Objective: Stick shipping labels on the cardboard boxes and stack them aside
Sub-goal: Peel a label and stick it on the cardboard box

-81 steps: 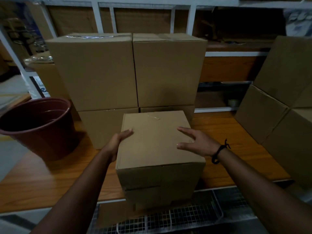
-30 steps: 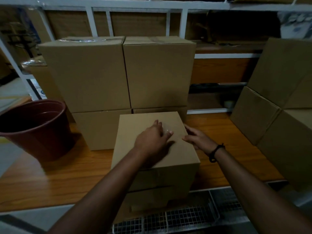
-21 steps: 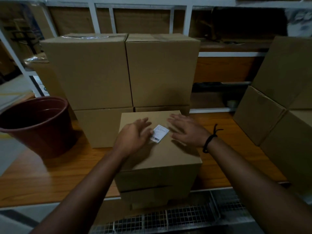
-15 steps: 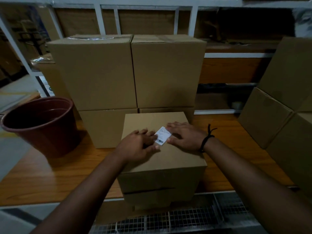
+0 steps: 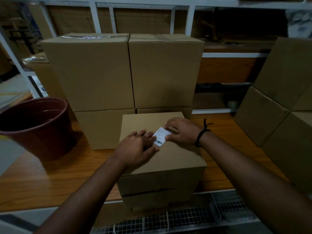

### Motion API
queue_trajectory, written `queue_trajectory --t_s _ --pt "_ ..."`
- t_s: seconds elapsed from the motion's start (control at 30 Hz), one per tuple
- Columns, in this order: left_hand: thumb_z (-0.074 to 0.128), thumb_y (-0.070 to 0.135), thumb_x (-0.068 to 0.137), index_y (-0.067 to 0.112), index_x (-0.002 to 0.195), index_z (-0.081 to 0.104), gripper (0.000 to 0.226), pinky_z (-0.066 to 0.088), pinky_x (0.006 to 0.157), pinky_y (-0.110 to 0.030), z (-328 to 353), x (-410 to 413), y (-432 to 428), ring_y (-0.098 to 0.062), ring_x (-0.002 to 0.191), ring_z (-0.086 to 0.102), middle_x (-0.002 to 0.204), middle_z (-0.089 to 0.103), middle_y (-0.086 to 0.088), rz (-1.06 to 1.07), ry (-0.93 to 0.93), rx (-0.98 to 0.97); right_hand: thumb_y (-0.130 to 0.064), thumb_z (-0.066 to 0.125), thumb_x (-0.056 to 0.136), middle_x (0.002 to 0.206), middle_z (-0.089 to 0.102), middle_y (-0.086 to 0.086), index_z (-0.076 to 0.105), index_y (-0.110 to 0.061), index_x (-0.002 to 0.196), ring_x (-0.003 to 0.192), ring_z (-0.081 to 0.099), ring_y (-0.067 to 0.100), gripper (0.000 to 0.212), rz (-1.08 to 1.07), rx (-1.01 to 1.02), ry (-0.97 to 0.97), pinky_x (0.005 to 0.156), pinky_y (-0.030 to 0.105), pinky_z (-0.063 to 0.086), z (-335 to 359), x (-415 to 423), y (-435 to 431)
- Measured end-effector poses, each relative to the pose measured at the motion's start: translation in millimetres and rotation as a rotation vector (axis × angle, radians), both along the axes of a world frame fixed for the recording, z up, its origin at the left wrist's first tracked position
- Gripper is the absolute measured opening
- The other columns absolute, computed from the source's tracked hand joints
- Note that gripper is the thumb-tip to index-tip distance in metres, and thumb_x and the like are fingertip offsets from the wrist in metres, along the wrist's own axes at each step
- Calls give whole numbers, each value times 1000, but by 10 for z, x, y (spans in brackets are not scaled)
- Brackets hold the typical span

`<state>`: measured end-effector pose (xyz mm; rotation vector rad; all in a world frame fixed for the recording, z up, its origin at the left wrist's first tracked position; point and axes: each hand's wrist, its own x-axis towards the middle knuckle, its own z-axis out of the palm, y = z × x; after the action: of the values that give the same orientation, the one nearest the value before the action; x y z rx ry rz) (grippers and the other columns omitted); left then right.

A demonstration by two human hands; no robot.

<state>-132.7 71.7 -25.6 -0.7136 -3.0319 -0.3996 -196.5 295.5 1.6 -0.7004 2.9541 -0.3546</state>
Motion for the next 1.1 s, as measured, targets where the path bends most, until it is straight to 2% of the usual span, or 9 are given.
queue_trajectory --t_s 0.07,0.2,0.37,0.5,0.6,0.7,0.77,0.9,1.1 --pt "31 58 100 32 150 34 56 15 118 -34 0 12 2 -12 148 15 161 22 11 5 2 0 -44 66 87 128 53 -6 55 -27 124 118 48 16 42 -27 -37 -25 90 29 46 18 -18 16" --pt "30 58 100 33 150 33 57 15 118 -34 3 24 0 -12 149 14 161 22 11 8 0 -3 -38 62 91 146 40 -3 46 -29 140 132 37 17 52 -6 6 -60 104 34 36 2 -1 -21" --pt "32 58 100 31 150 35 57 15 118 -33 11 39 17 -11 148 16 161 23 10 11 16 -2 -33 71 85 127 54 -4 60 -26 109 119 48 16 28 -98 -158 -31 91 27 45 -51 24 13" --pt "32 58 100 31 150 36 57 14 119 -34 14 42 19 -12 148 16 161 23 9 10 7 10 -31 65 90 145 44 -5 57 -28 127 133 39 16 38 -90 -186 -62 104 32 37 -121 100 23" --pt "31 59 100 31 150 35 58 14 119 -34 5 29 19 -11 148 16 161 24 10 18 8 6 -28 68 88 150 41 -1 65 -23 115 136 37 16 27 -133 -283 -61 104 27 34 -113 121 53" --pt "30 59 100 32 151 34 58 14 119 -35 3 20 12 -11 149 15 161 23 10 24 -1 -1 -34 66 89 149 40 -3 67 -27 105 135 37 15 17 -141 -214 98 107 34 37 -180 199 40" --pt "31 58 100 32 151 34 58 14 120 -35 2 22 7 -11 149 15 161 22 11 25 -6 0 -35 59 93 145 44 -4 66 -28 111 131 39 12 20 -122 -183 182 105 32 40 -251 278 21" --pt "31 58 100 31 151 34 57 13 119 -34 7 25 14 -12 149 15 161 22 10 22 7 -8 -33 53 97 141 48 -4 62 -26 122 127 42 11 27 -146 -218 114 104 30 41 -302 315 43" --pt "30 60 99 33 151 33 58 14 118 -33 -7 24 13 -11 148 14 161 23 11 35 18 4 -33 53 97 113 50 -15 58 -25 112 101 53 4 18 -173 -266 216 76 17 46 -316 385 21"
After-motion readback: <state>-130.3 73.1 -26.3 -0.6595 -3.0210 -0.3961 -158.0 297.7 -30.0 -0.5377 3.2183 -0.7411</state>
